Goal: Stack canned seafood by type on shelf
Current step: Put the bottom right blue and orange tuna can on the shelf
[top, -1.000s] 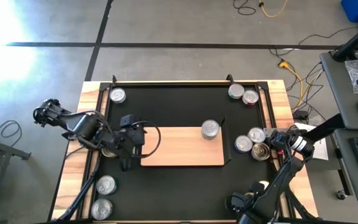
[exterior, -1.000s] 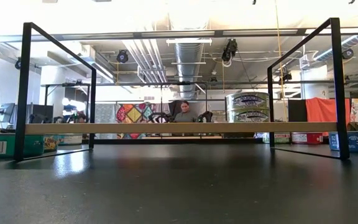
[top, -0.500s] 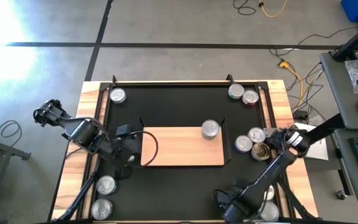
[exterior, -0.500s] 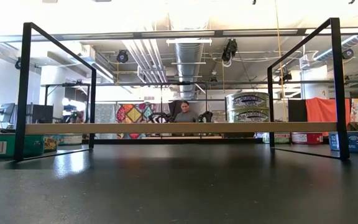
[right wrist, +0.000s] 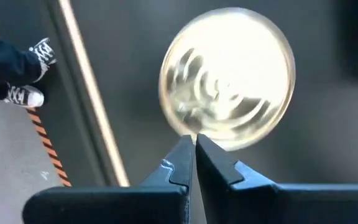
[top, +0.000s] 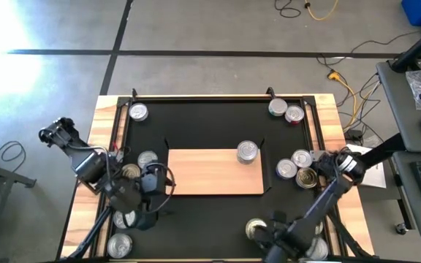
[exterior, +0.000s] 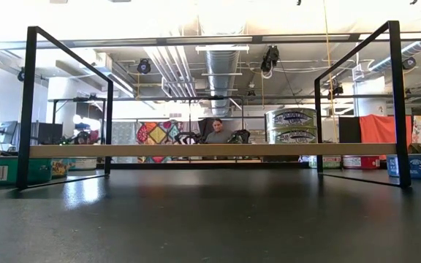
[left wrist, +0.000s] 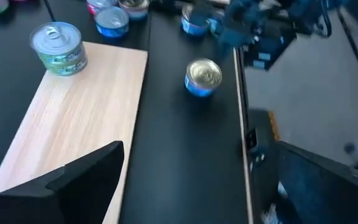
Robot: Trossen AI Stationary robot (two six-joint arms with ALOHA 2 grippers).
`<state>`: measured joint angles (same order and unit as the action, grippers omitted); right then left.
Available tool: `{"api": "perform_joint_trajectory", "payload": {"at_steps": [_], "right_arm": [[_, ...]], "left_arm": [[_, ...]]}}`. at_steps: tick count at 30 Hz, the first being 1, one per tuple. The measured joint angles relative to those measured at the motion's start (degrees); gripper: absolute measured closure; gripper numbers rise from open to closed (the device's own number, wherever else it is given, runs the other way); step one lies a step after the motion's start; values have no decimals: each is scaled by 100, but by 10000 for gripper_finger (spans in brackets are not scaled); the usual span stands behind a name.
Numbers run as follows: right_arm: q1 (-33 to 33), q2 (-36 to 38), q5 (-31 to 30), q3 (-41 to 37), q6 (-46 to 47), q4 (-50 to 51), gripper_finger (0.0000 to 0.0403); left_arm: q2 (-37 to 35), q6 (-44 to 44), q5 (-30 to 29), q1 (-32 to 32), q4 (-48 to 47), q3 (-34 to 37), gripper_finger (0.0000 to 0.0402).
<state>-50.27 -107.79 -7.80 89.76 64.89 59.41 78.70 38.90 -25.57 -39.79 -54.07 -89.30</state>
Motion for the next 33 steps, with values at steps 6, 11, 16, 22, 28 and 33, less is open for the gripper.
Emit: {"api": "perform_joint_trajectory", "payload": {"at_steps": [6,11,16,22,28,33], "right_arm": [[-507,-4,-378,-84,393,49,390],[-519,-13,-403,-123,643,49,390],[-465,-13,-381,-207,633,38,390],[-324,-13,-377,-254,601,33,390],[32,-13,171,-262,-50,-7,390],[349,-13,477,-262,-258,-273,390]], "left_arm": [[24,712,-667,-606,901,314,10],[346,1005,-1122,-894,926,372,10],[704,1274,-984,-987,754,372,10],[1029,1655,-896,-1368,90,372,10],[1381,2364,-890,-1782,-1105,372,10],[1626,2351,-876,-1920,-1328,374,10]]}}
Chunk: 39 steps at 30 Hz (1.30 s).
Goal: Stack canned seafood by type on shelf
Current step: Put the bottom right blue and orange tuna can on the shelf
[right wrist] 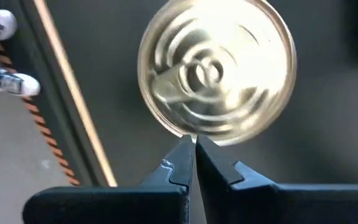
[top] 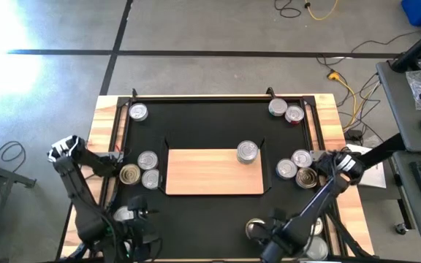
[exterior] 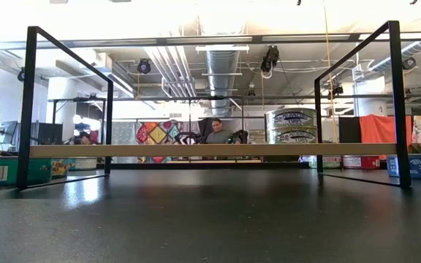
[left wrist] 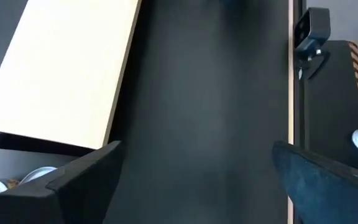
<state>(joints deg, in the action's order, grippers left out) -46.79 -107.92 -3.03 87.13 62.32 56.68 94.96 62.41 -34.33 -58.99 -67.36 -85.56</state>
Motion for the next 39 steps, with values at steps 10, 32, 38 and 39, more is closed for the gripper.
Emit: {"api": "perform_joint_trajectory", "payload": {"at_steps": [10,32,38,39], "right_arm": [[368,0,-104,226,154,-1262,390],[-816,52,-248,110,3492,1278,390],[-765,50,-2,-585,3974,127,390],[-735,50,-6,-665,4025,-113,390]], "left_arm": [[385,-142,96,-8,22,0,10],[383,-585,-61,230,1160,-2,22],[575,-581,131,247,1421,-2,25],[604,-604,118,247,1421,-2,25]]}}
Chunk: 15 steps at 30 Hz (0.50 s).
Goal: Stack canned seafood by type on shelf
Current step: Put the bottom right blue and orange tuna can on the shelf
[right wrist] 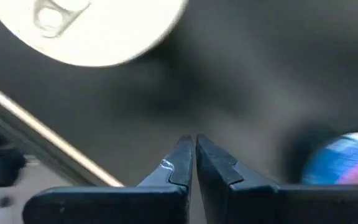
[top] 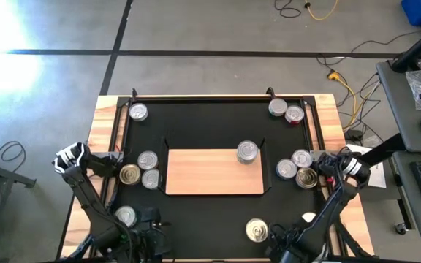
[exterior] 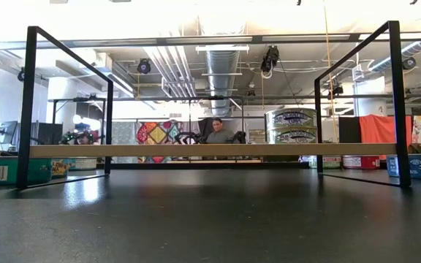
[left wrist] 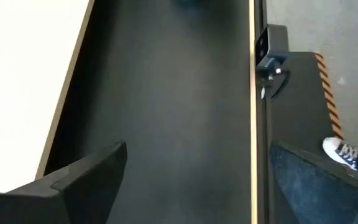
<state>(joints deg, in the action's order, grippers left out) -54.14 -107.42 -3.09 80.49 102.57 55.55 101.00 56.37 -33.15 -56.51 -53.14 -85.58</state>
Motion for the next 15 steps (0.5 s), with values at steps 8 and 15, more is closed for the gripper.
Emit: {"api": "perform_joint_trajectory", "payload": {"at_steps": [8,15], "right_arm": [[172,0,-670,-233,99,-442,390],[346,0,-1688,-281,-1180,-1606,390]], "left_arm": [[360,-780,-921,58,313,0,25],[506,-1036,-1425,105,1058,124,25]]}}
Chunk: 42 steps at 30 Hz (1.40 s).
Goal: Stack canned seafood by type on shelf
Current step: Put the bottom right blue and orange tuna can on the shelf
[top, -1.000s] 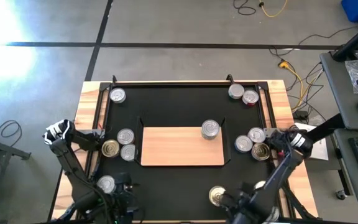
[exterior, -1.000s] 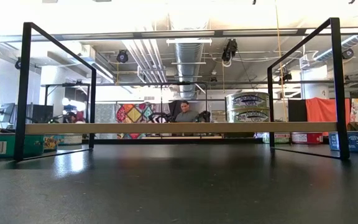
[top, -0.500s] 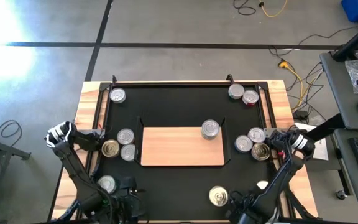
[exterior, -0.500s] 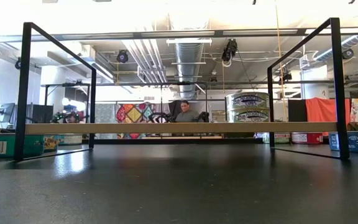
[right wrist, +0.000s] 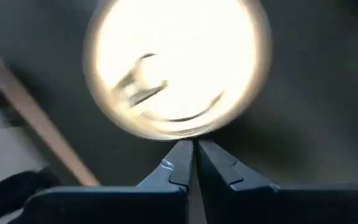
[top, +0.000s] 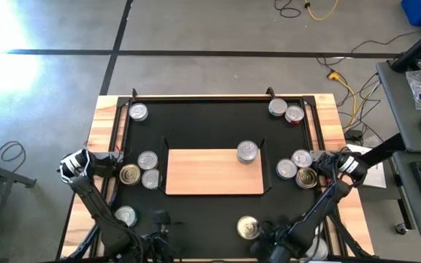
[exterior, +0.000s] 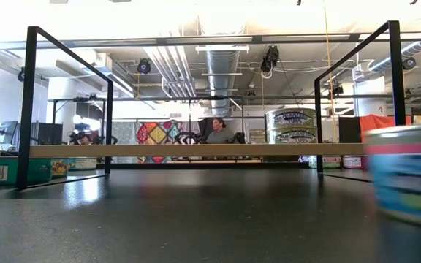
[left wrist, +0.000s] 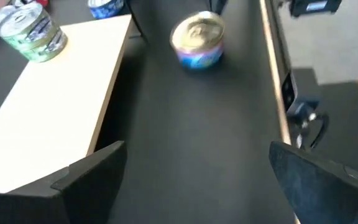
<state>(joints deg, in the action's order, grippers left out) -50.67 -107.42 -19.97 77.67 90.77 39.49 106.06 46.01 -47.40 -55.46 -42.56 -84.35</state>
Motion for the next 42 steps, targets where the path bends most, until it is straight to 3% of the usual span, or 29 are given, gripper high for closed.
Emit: {"api": "perform_joint_trajectory", "payload": {"at_steps": [3,6,11,16,21,27,34,42], "right_arm": [[54,0,13,-23,-940,-827,390],[109,0,57,-31,-1077,-835,390],[128,0,284,-27,-674,-160,390],[101,0,811,-27,-617,767,390],[210,-42,366,-81,-902,1492,390],[585,-44,-103,-296,-1453,640,390],[1014,-146,-282,-319,-2503,-473,390],[1156,-32,-176,-219,-2815,-344,390]], "left_arm": [[3,-249,-13,56,672,220,25],[0,-494,-16,104,1315,447,25],[-65,-497,42,217,1879,811,25],[-142,-621,488,447,2568,1149,25],[-144,-1369,547,723,3328,1396,25],[-89,-1551,557,887,3836,1643,25],[199,-1513,1164,924,3896,1815,25],[837,-2156,2175,998,3910,1573,25]]}}
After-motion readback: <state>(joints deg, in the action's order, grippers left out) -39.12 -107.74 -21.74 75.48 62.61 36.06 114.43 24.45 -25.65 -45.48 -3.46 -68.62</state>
